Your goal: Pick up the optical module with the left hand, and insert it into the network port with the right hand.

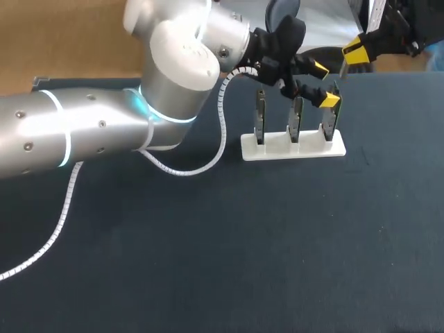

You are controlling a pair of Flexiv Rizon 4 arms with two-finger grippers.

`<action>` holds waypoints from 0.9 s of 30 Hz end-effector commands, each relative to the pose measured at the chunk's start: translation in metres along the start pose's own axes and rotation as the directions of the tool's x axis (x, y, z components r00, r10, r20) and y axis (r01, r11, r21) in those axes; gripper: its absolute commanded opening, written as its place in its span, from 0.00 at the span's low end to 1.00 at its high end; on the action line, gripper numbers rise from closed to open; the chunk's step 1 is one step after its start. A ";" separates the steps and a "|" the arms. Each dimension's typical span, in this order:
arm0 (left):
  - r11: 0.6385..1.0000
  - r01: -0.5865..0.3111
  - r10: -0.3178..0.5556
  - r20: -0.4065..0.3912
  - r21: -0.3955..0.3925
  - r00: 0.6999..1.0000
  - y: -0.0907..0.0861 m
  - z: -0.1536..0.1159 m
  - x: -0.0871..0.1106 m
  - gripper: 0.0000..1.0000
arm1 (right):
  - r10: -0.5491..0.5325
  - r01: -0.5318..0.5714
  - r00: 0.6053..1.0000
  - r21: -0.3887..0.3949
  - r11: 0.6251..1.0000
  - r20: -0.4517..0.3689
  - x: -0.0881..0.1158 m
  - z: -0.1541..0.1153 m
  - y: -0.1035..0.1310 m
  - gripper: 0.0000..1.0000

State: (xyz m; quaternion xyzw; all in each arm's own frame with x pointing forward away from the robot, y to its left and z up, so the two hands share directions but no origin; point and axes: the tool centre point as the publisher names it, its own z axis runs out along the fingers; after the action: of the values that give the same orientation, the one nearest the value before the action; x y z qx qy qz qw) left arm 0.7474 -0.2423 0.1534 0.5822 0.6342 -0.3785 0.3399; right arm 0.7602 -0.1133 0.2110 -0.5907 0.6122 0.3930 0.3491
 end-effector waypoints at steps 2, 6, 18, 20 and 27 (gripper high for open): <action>1.000 0.003 -0.003 -0.077 0.008 0.997 0.005 0.006 0.001 1.00 | -0.002 0.002 1.000 0.002 1.000 0.002 0.001 0.000 -0.002 0.00; 1.000 0.008 -0.008 -0.089 0.006 0.996 0.005 0.007 0.004 1.00 | -0.002 0.002 1.000 0.002 1.000 0.002 0.001 0.000 -0.003 0.00; 1.000 0.011 -0.011 -0.119 -0.003 0.993 0.010 0.008 0.012 1.00 | -0.004 0.004 1.000 0.001 1.000 0.003 0.001 0.000 -0.006 0.00; 1.000 0.011 -0.012 -0.121 -0.005 0.993 0.012 0.007 0.013 1.00 | -0.003 0.003 1.000 0.000 1.000 0.002 0.001 0.000 -0.006 0.00; 1.000 0.010 -0.010 -0.128 -0.008 0.992 0.015 0.007 0.014 1.00 | -0.003 0.003 1.000 0.001 1.000 0.003 0.001 0.000 -0.007 0.00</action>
State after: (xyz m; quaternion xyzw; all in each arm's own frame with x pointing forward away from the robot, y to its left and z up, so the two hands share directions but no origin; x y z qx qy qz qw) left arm 0.7579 -0.2399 0.1367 0.5992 0.6588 -0.3398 0.3025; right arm 0.7648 -0.1141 0.2103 -0.5905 0.6121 0.3912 0.3514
